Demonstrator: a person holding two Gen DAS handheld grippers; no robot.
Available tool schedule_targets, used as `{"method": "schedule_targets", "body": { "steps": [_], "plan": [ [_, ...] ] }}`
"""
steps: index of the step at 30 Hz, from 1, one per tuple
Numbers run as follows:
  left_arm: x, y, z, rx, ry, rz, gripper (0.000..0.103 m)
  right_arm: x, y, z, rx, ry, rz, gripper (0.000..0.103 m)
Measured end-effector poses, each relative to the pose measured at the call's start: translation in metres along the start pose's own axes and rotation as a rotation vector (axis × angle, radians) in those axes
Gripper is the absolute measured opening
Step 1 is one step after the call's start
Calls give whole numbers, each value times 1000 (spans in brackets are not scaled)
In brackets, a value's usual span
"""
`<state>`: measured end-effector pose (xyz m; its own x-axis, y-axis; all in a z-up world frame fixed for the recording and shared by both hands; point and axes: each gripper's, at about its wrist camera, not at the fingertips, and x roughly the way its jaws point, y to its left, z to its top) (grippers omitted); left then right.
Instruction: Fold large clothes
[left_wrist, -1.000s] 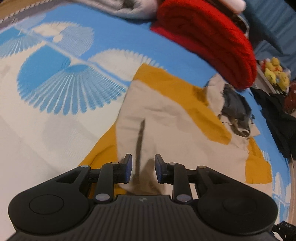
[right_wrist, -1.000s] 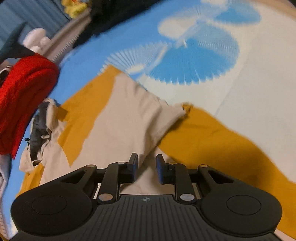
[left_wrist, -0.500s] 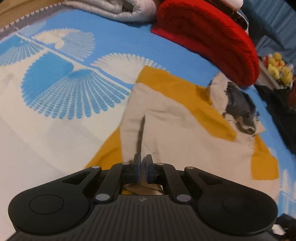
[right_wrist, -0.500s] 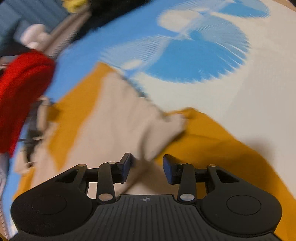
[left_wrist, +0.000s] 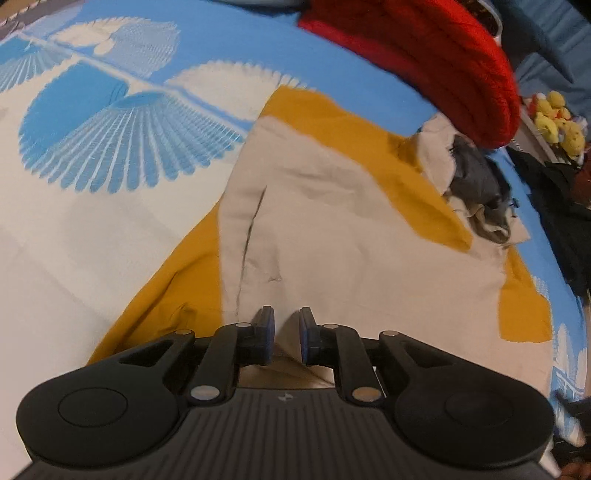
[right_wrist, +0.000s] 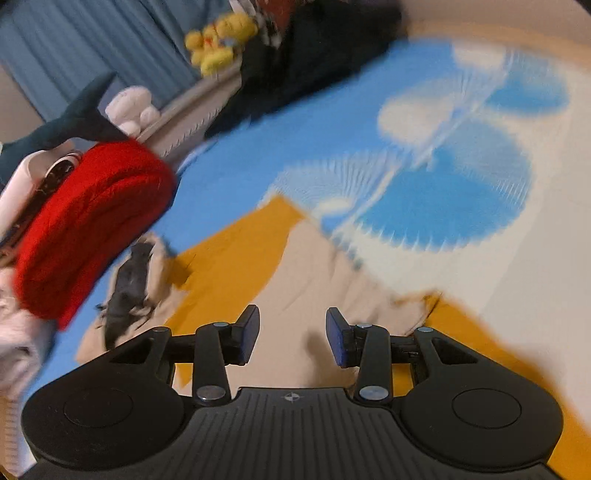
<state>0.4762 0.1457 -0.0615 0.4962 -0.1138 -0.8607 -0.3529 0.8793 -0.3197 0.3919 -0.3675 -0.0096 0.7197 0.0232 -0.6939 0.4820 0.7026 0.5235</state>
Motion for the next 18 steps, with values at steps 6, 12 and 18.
{"method": "schedule_targets", "body": {
  "steps": [6, 12, 18],
  "plan": [
    [-3, -13, -1, 70, -33, -3, 33, 38, -41, -2, 151, 170, -118, 41],
    [-10, -18, -5, 95, -49, 22, 33, 10, -15, 3, 52, 97, -143, 42],
    [-41, -49, -16, 207, -195, -21, 33, -37, 29, 5, -201, -87, -50, 42]
  ]
}}
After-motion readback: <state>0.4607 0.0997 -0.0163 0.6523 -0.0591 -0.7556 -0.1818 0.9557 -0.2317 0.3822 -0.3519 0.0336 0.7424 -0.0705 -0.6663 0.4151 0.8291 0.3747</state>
